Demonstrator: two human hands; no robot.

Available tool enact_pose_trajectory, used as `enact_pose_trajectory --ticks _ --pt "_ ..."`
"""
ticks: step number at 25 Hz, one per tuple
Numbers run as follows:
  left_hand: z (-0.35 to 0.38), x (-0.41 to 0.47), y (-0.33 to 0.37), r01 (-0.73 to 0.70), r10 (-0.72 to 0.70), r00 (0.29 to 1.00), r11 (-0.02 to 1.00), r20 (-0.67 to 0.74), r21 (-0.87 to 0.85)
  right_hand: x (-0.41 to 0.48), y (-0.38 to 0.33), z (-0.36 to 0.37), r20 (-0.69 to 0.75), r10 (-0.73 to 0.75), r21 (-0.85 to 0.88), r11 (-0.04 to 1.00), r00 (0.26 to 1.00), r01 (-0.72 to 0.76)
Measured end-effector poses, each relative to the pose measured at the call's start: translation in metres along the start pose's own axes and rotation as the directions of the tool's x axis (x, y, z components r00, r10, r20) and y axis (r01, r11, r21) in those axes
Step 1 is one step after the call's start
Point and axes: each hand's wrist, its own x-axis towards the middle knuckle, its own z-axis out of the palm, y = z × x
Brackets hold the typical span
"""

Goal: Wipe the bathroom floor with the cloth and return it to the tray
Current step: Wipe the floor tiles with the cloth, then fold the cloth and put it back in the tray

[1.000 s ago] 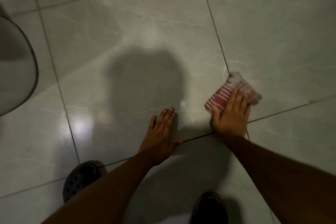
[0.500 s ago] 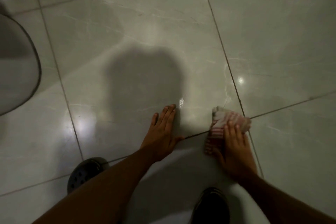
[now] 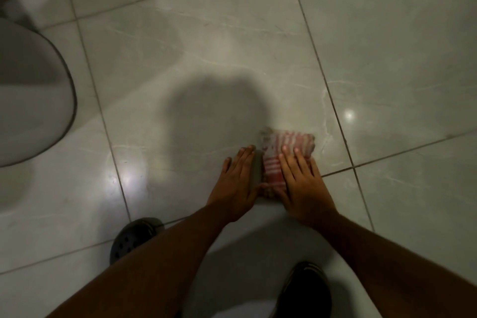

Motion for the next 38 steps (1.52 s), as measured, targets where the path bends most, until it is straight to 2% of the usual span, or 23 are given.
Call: enact_pose_trajectory --ticks 2,6,8,9,10,11,12,14,15,16,18,21,24,26,29,32,35,38 --pt "-0.004 0.002 0.010 0.073 -0.075 0.997 0.993 -0.028 -0.093 -0.031 0.015 0.007 0.055 0.006 -0.011 1.000 0.998 -0.005" --pt "-0.006 0.010 0.043 0.226 -0.246 0.966 0.955 -0.084 -0.194 -0.036 0.058 -0.016 0.096 0.135 -0.003 0.991 0.986 -0.135" --pt "-0.006 0.016 0.064 0.272 -0.299 0.948 0.939 -0.110 -0.212 -0.026 0.060 -0.032 0.008 0.258 0.094 0.962 0.966 -0.258" --pt "-0.004 0.021 0.076 0.286 -0.318 0.941 0.931 -0.118 -0.228 -0.022 0.054 -0.036 -0.067 0.389 0.193 0.909 0.919 -0.370" --pt "-0.003 0.026 0.087 0.317 -0.354 0.929 0.914 -0.112 -0.254 -0.017 0.045 -0.038 -0.107 0.554 0.323 0.805 0.826 -0.498" --pt "-0.001 0.032 0.097 0.365 -0.403 0.912 0.884 -0.079 -0.293 -0.011 0.034 -0.040 -0.076 0.711 0.457 0.648 0.699 -0.609" --pt "0.000 0.040 0.106 0.420 -0.453 0.891 0.841 -0.019 -0.340 -0.006 0.023 -0.043 0.012 0.825 0.563 0.461 0.564 -0.686" --pt "0.006 0.055 0.121 0.488 -0.501 0.861 0.763 0.088 -0.424 0.004 0.009 -0.044 0.219 0.909 0.695 0.110 0.354 -0.711" --pt "0.010 0.061 0.129 0.498 -0.497 0.859 0.750 0.127 -0.434 0.008 0.005 -0.044 0.302 0.904 0.740 -0.023 0.302 -0.672" --pt "0.012 0.065 0.134 0.513 -0.490 0.854 0.742 0.172 -0.432 0.012 0.004 -0.045 0.356 0.887 0.776 -0.105 0.294 -0.622" --pt "0.009 0.072 0.137 0.583 -0.502 0.811 0.654 0.300 -0.483 0.016 0.001 -0.053 0.355 0.865 0.832 -0.118 0.356 -0.543" --pt "-0.023 0.072 0.128 0.679 -0.471 0.725 0.367 0.503 -0.636 0.012 -0.010 -0.083 0.329 0.803 0.902 -0.110 0.497 -0.418" --pt "-0.090 0.059 0.110 0.674 -0.412 0.721 0.231 0.557 -0.701 0.012 -0.034 -0.136 0.357 0.703 0.930 -0.208 0.615 -0.302" --pt "-0.145 0.045 0.098 0.643 -0.349 0.744 0.139 0.570 -0.753 0.021 -0.056 -0.182 0.345 0.647 0.938 -0.214 0.680 -0.272" --pt "-0.239 0.028 0.078 0.583 -0.351 0.785 0.139 0.511 -0.801 0.046 -0.103 -0.259 0.292 0.574 0.956 -0.160 0.765 -0.245" --pt "-0.339 0.009 0.054 0.486 -0.426 0.824 0.189 0.374 -0.853 0.087 -0.161 -0.329 0.219 0.499 0.970 -0.017 0.839 -0.243" --pt "-0.441 -0.015 0.021 0.403 -0.507 0.824 0.209 0.254 -0.891 0.134 -0.228 -0.398 0.156 0.418 0.969 0.112 0.895 -0.222" --pt "-0.533 -0.041 -0.020 0.339 -0.542 0.829 0.291 0.138 -0.895 0.179 -0.297 -0.452 0.081 0.356 0.956 0.236 0.931 -0.174"
